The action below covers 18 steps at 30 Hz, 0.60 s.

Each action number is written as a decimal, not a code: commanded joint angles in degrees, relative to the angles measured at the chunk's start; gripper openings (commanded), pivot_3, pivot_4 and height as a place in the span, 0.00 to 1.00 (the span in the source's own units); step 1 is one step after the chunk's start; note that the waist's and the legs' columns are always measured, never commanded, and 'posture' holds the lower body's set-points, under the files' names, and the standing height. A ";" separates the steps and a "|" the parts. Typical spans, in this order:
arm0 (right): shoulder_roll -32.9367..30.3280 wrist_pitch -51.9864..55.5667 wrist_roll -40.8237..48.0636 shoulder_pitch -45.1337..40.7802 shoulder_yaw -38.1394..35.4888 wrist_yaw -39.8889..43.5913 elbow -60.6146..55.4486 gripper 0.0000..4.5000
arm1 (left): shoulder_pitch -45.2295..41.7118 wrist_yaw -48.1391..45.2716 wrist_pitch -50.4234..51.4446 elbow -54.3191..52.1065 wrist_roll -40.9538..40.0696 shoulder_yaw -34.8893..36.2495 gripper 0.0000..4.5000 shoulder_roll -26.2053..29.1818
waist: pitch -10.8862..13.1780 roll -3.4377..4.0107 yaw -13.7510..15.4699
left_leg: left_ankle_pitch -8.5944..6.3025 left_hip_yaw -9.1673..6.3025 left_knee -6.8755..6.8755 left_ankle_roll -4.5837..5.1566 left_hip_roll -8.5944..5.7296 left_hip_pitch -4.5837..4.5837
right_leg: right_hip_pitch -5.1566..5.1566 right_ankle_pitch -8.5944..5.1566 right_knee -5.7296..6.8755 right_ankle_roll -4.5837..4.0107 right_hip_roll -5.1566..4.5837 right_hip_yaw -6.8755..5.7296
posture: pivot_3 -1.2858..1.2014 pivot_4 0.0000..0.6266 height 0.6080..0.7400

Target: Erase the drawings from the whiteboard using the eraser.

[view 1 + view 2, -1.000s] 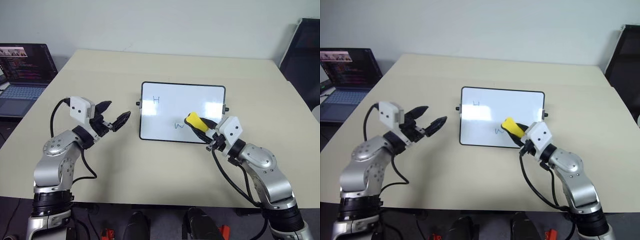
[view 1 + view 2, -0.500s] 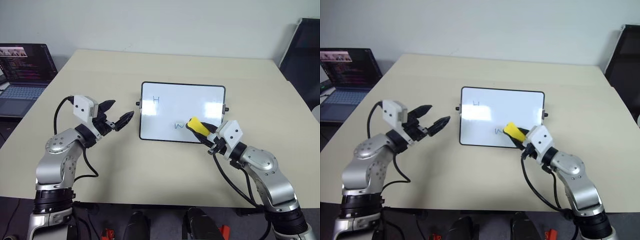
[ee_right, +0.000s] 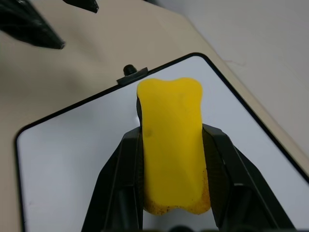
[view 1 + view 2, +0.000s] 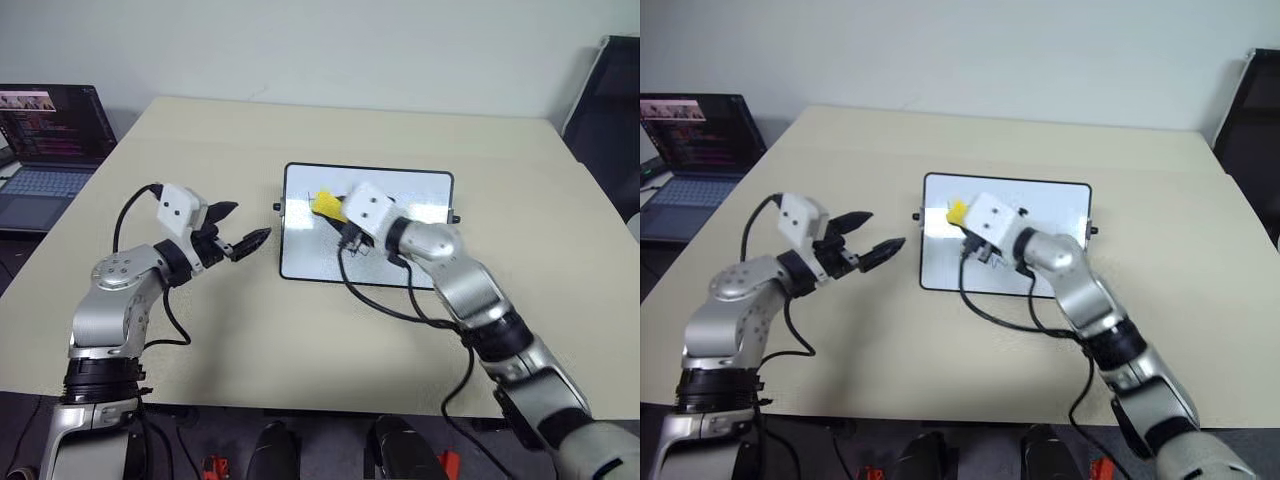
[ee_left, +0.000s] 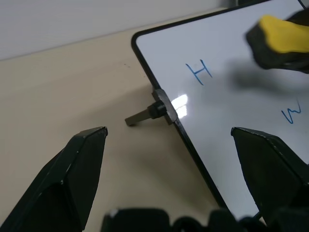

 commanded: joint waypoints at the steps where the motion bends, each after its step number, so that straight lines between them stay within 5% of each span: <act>1: 1.85 -2.11 -2.69 -6.92 0.96 0.26 8.11 0.29 | -0.54 -2.03 0.02 -2.10 -0.46 -0.50 1.00 1.07 | 0.00 0.00 -0.02 | 0.00 -0.01 -0.03 0.00 0.00 0.00 | 0.00 0.00 -0.01 0.00 0.00 -0.03 | 0.52 0.24 1.00; 7: 2.20 -5.20 -6.28 -13.09 2.75 1.91 19.22 0.29 | 0.38 -4.23 -0.22 -4.03 -0.24 -1.42 1.00 1.57 | 0.01 0.02 0.05 | 0.00 -0.06 -0.06 0.00 0.00 -0.04 | 0.00 0.00 -0.03 -0.02 -0.01 -0.10 | 0.52 0.24 1.00; 13: 0.30 -4.45 -8.40 -13.29 6.43 11.26 17.89 0.29 | 0.35 -4.38 -0.38 -4.26 -0.17 -1.75 1.00 1.51 | 0.04 0.06 -0.13 | 0.00 -0.09 -0.05 0.00 0.01 -0.02 | 0.00 -0.01 0.06 -0.01 0.01 -0.11 | 0.52 0.24 1.00; 18: 2.64 -7.39 -11.14 -17.95 4.55 4.87 23.97 0.29 | 0.00 -4.60 -0.55 -4.20 0.03 -2.27 1.00 1.15 | 0.05 0.07 -0.22 | 0.00 -0.10 0.07 0.00 0.00 -0.01 | -0.02 -0.03 0.22 0.00 0.01 -0.10 | 0.52 0.24 1.00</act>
